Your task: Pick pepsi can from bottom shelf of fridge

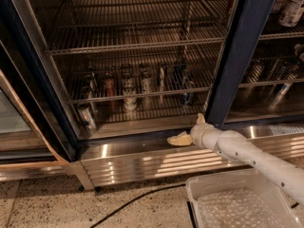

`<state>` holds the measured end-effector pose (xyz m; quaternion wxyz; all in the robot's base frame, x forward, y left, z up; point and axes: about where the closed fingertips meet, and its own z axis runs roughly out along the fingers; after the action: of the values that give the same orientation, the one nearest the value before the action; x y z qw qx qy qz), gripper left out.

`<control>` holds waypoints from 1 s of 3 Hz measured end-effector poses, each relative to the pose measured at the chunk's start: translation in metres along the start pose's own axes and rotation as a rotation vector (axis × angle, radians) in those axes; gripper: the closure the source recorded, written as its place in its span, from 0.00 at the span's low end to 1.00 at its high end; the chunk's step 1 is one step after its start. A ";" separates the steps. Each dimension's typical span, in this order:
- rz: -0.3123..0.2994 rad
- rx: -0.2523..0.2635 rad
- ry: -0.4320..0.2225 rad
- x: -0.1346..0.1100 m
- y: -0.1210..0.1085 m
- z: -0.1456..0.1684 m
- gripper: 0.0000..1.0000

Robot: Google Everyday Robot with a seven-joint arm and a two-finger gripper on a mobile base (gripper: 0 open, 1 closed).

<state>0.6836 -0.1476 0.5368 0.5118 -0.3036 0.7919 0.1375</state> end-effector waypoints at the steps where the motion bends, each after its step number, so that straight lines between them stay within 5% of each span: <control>1: 0.047 -0.003 -0.039 -0.003 0.005 0.011 0.00; 3: 0.145 0.074 -0.193 -0.046 -0.001 0.044 0.00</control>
Offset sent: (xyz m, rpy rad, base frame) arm 0.0492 0.0435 0.0232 0.2195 -0.1264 -0.0903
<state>0.7298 -0.1090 0.5589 0.5852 -0.2119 0.7633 0.1734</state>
